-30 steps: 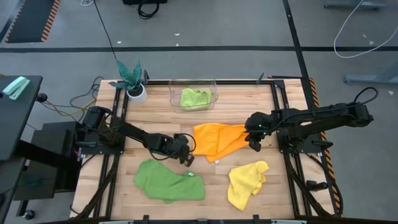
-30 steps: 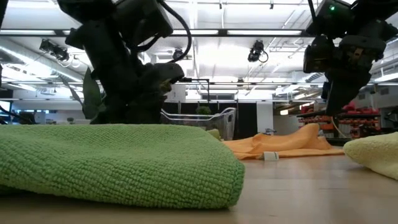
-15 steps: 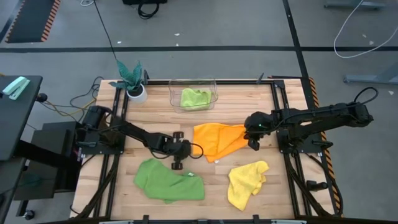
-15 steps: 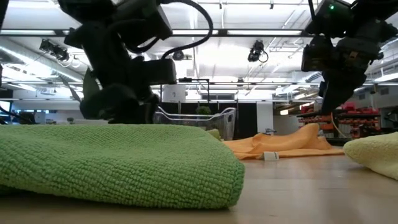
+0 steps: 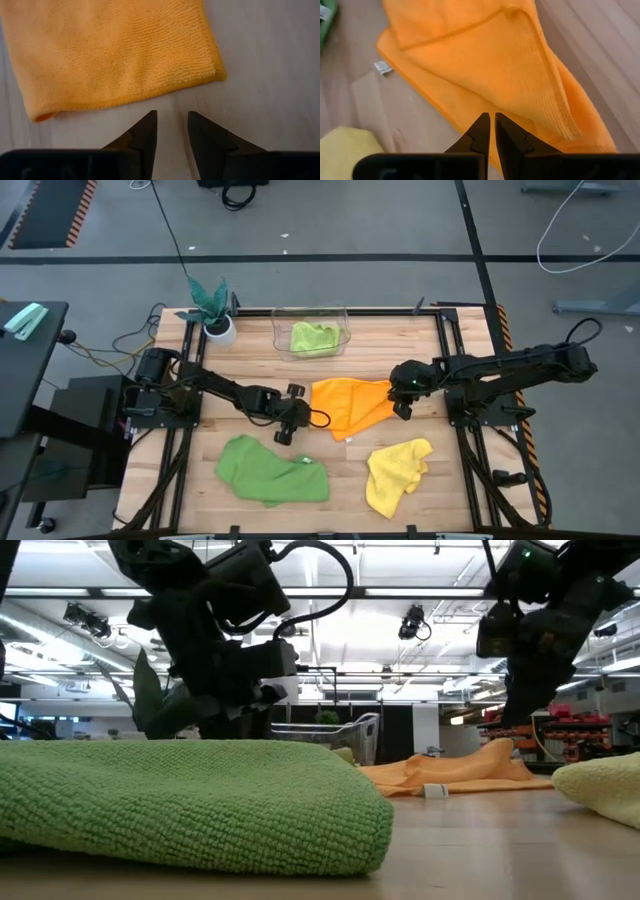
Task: Fold microfiber towels
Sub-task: Fold the orange microfiber cloth
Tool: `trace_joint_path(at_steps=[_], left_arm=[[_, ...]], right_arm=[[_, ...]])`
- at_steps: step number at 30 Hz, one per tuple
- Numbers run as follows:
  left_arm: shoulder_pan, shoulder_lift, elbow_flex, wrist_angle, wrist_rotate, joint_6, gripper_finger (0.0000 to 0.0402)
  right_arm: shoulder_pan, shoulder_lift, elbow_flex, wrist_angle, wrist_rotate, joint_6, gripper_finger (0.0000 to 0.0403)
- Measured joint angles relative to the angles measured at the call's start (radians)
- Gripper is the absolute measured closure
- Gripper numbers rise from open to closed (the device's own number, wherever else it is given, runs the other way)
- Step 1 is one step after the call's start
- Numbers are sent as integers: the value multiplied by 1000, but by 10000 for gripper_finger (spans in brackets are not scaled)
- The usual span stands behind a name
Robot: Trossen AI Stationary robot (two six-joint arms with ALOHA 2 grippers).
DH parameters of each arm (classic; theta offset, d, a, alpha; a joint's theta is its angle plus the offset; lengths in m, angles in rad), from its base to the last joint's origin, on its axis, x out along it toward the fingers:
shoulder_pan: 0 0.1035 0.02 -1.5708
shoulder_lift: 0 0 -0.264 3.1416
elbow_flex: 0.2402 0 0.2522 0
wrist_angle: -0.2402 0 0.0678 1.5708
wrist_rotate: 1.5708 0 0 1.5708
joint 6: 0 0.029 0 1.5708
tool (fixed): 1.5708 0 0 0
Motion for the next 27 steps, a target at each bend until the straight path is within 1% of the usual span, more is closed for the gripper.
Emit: trace_joint_path(at_steps=[6,9,16,20,27], left_arm=[[3,12,0,22,5,8,262],[2,30,1,48,5,10,256],[1,44,2,71,7,6,256],[1,45,1,81,10,2,259],[0,51,2,88,12,-17,253]], right_arm=[[-47,66,1,40,-1,2,369],[-87,112,32,33,-7,5,369],[-161,231,155,-6,-9,-120,369],[-201,323,203,-55,-42,-201,367],[-218,462,297,-69,-55,-280,352]])
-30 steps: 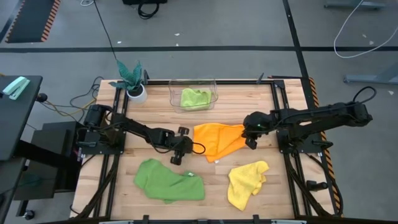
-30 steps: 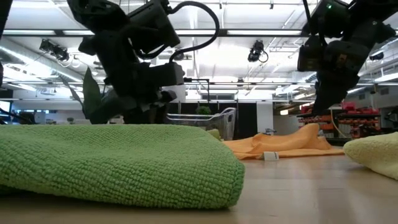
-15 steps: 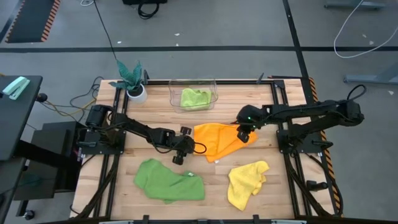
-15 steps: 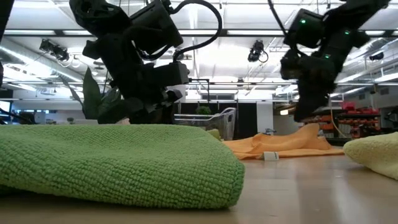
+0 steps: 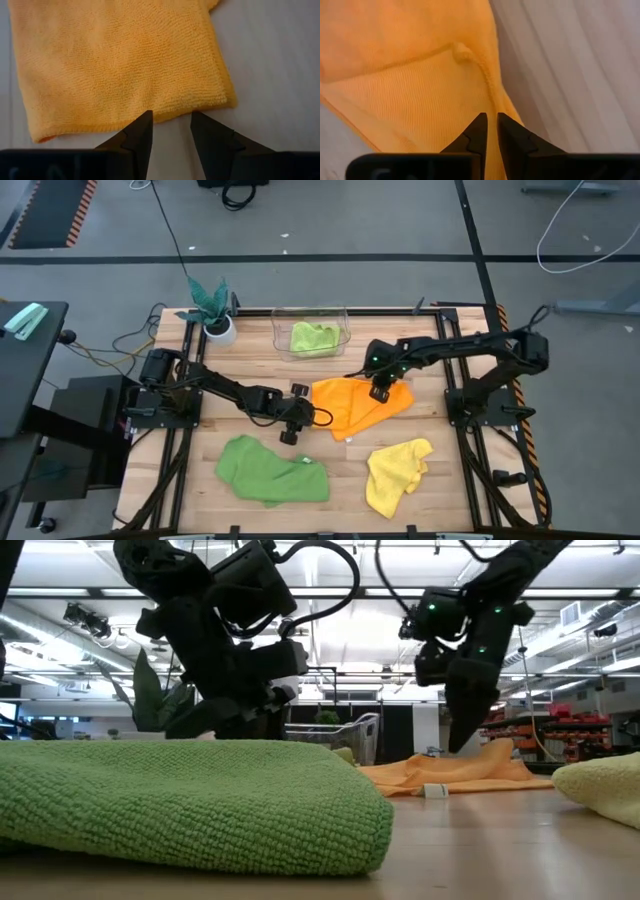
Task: Fold microfiber towels
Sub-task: Fold the orange microfiber cloth
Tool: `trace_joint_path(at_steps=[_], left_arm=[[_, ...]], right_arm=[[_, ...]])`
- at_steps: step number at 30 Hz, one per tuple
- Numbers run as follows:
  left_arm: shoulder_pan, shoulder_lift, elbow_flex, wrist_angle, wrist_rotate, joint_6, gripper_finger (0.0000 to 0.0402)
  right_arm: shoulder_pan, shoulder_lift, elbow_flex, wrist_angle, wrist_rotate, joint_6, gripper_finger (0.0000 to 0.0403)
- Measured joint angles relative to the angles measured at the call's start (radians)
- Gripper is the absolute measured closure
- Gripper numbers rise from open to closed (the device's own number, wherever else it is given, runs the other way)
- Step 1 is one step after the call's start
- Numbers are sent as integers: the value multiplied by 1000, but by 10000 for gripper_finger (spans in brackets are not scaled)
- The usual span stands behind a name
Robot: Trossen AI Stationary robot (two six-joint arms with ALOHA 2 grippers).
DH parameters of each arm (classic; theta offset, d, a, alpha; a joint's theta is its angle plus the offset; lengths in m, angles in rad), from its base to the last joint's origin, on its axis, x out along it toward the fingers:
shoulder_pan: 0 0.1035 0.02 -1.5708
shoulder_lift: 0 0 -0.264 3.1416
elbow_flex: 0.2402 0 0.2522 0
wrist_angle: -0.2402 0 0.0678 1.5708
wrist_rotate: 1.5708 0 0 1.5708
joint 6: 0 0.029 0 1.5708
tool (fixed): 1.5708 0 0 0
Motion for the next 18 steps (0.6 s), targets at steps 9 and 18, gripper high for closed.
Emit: trace_joint_path(at_steps=[9,18], left_arm=[[0,2,-1,34,2,-44,266],[0,2,-1,44,2,-45,266]], right_arm=[[0,120,81,-49,-8,-46,346],[1,136,86,-79,-9,-40,362]])
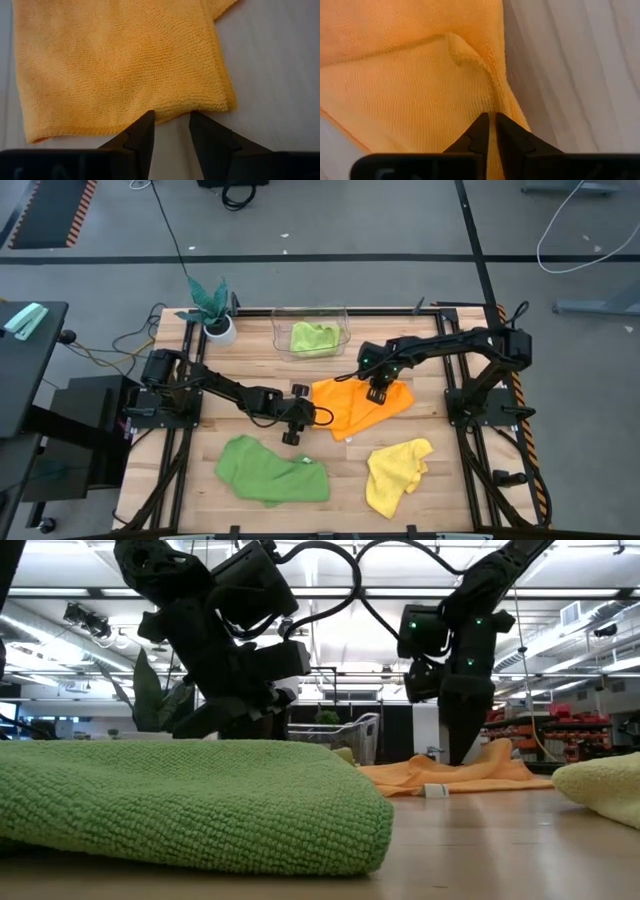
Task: Fold microfiber towels
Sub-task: Fold the orange microfiber cloth
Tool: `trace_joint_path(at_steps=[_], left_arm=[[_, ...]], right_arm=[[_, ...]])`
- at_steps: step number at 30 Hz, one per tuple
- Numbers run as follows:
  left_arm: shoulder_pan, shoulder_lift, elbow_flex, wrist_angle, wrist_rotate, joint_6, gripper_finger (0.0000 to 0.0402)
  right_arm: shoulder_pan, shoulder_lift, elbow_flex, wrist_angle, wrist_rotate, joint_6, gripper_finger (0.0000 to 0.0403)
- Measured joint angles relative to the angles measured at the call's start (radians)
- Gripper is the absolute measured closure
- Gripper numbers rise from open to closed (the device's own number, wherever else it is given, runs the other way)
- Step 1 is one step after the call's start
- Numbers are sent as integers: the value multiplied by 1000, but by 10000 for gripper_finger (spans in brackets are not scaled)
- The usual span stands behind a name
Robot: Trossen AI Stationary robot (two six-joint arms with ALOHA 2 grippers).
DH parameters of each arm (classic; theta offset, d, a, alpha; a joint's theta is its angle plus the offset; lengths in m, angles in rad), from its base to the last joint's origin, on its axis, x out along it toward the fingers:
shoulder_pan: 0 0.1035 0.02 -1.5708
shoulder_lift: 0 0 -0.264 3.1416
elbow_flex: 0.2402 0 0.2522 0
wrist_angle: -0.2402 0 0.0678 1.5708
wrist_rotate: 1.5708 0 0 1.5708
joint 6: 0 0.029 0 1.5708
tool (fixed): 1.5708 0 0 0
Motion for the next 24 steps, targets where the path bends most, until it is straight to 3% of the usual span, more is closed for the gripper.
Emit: trace_joint_path(at_steps=[5,14,24], left_arm=[[-1,1,0,12,-9,0,280],[-2,3,-2,44,-31,0,316],[1,5,-2,60,-64,-2,390]], right_arm=[[3,-41,0,-14,0,16,396],[9,-53,0,-65,1,39,398],[39,-53,0,-64,0,39,398]])
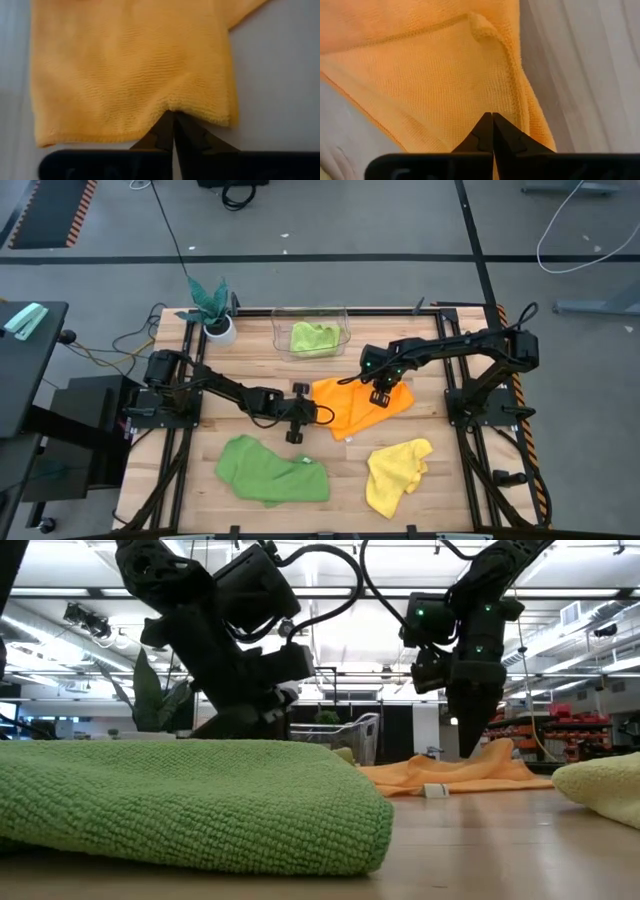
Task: Fold microfiber towels
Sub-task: Fold the orange microfiber cloth
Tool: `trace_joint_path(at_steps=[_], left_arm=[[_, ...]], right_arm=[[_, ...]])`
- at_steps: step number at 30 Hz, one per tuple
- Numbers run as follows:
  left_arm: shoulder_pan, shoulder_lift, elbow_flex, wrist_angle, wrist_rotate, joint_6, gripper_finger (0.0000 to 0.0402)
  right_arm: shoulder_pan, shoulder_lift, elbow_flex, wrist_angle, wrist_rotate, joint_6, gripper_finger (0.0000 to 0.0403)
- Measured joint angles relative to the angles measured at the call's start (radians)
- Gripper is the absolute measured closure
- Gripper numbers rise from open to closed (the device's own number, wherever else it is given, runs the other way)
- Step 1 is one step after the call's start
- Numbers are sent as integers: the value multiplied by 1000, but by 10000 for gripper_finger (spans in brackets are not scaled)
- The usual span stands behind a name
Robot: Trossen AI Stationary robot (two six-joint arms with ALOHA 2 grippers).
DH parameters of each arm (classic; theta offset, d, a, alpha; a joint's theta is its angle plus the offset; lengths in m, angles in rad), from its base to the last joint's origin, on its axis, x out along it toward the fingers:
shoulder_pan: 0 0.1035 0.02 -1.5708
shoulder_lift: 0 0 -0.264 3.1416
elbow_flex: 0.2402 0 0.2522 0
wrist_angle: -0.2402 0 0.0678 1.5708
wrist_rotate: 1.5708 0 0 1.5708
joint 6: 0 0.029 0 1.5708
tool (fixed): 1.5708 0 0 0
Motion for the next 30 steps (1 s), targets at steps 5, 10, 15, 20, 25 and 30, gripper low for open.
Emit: trace_joint_path(at_steps=[5,10,15,20,25,30], left_arm=[[5,0,0,2,-47,-74,387],[8,0,0,4,-78,-102,395],[7,-2,0,4,-79,-123,389],[5,-2,0,12,-104,-124,395],[3,-3,1,20,-112,-124,396],[4,-4,1,21,-112,-124,392]], right_arm=[[16,0,21,-15,0,-6,400],[34,-1,89,-23,1,-59,400],[1,-2,119,-5,1,-103,394],[-45,-1,120,-5,1,-106,394],[-67,-1,120,-9,-9,-131,395],[-66,-1,120,-20,-85,-196,384]])
